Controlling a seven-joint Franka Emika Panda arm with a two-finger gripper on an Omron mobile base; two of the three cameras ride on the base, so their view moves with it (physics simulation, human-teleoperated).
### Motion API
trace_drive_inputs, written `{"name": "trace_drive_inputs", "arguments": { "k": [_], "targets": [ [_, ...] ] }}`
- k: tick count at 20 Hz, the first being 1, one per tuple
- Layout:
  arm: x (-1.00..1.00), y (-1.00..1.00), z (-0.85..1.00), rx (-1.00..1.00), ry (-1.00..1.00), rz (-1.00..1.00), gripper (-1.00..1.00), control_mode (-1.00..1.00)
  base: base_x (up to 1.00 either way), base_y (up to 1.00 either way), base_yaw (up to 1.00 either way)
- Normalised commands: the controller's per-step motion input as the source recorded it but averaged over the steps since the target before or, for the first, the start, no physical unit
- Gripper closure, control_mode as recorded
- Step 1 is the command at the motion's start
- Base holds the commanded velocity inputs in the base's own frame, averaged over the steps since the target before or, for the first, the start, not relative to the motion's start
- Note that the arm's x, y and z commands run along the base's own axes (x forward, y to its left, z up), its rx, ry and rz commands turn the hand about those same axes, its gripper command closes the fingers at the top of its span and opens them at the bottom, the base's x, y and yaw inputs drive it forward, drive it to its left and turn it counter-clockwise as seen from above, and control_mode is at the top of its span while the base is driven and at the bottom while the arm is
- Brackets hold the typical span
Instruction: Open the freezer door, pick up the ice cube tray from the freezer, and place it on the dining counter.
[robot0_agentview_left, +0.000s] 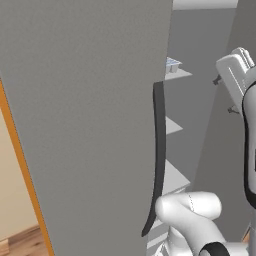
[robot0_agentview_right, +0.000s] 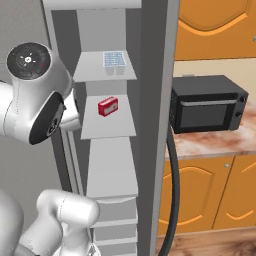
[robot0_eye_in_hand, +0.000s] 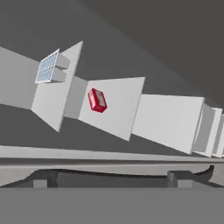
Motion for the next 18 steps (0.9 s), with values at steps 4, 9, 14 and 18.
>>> {"name": "trace_drive_inputs", "arguments": {
  "k": [4,9,14,18],
  "targets": [
    [0.16,0.00,0.00,0.10,-0.01,0.00,-1.00,-1.00,0.00,0.00,0.00],
    [0.43,0.00,0.00,0.08,-0.02,0.00,-1.00,-1.00,0.00,0.00,0.00],
    [0.45,0.00,0.00,0.08,-0.07,0.00,-1.00,-1.00,0.00,0.00,0.00],
    [0.33,-0.01,0.00,0.07,-0.05,0.00,-1.00,-1.00,0.00,0.00,0.00]
  ]
}}
